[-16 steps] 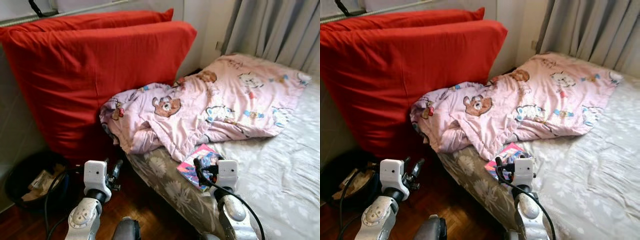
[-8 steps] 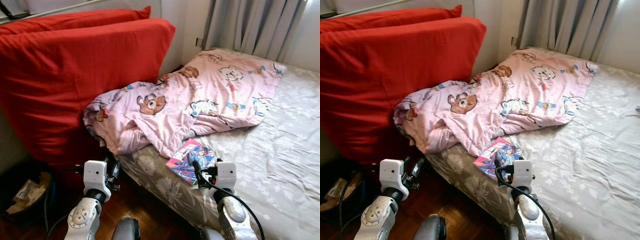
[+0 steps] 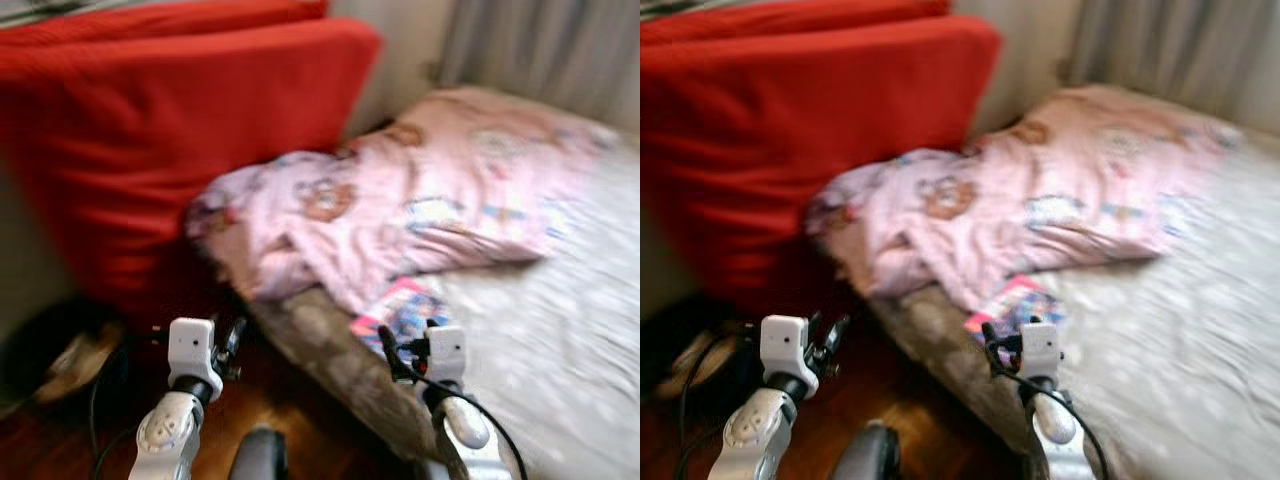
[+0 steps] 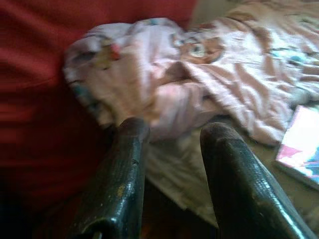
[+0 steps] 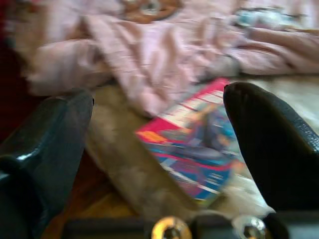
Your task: Clean up the room
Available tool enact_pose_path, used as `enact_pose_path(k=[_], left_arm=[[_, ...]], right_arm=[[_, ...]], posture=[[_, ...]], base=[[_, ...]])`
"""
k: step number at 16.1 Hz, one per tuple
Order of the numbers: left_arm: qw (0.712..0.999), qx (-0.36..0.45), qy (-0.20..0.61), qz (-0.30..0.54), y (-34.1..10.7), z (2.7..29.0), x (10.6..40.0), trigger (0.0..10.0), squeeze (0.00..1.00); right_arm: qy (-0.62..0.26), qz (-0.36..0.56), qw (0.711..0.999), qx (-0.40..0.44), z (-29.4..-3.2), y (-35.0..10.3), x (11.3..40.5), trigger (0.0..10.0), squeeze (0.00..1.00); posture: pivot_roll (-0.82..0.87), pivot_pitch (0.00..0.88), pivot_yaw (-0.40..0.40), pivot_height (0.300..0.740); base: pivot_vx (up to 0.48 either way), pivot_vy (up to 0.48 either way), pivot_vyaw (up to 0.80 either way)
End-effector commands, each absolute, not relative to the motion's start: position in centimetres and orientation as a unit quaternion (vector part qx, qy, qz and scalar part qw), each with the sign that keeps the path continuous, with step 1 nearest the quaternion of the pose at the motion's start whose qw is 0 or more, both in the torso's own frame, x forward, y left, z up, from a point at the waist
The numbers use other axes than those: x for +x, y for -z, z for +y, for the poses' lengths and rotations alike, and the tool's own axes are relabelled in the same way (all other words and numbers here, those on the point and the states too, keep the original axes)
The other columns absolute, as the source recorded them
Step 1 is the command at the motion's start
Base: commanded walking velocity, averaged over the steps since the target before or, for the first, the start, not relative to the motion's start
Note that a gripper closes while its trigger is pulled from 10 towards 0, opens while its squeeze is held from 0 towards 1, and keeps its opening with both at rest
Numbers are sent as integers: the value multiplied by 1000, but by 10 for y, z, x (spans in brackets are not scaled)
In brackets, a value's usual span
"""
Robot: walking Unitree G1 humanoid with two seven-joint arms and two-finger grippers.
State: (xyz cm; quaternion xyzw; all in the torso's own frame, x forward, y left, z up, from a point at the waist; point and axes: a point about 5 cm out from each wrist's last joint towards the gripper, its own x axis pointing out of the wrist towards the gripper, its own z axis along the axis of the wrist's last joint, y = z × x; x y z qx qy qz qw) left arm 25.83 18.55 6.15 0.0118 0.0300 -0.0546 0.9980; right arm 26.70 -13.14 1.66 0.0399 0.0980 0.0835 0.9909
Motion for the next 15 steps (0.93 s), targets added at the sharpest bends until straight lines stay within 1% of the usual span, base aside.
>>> enact_pose_path(k=[1, 9, 11, 12, 15], left_arm=[[998, 7, 57, 37, -60, 185, 257, 10000, 0], [997, -5, 63, 40, -60, 183, 258, 10000, 0], [997, -5, 64, 43, -58, 183, 258, 10000, 0], [997, -4, 64, 44, -57, 184, 258, 10000, 0], [997, -5, 61, 46, -57, 187, 258, 10000, 0]], right_arm=[[-81, 99, 990, 55, -131, -16, 267, 10000, 0], [-68, 110, 991, 47, -135, -13, 268, 10000, 0], [-41, 118, 991, 51, -141, -10, 268, 10000, 0], [-16, 110, 992, 59, -147, -12, 269, 10000, 0], [20, 90, 994, 62, -157, -17, 271, 10000, 0]], posture=[[10, 55, 10, 634], [6, 49, 15, 634], [5, 43, 16, 634], [2, 41, 17, 634], [-5, 36, 19, 634]], base=[[0, 0, 0], [0, 0, 0], [0, 0, 0], [0, 0, 0], [0, 0, 0]])
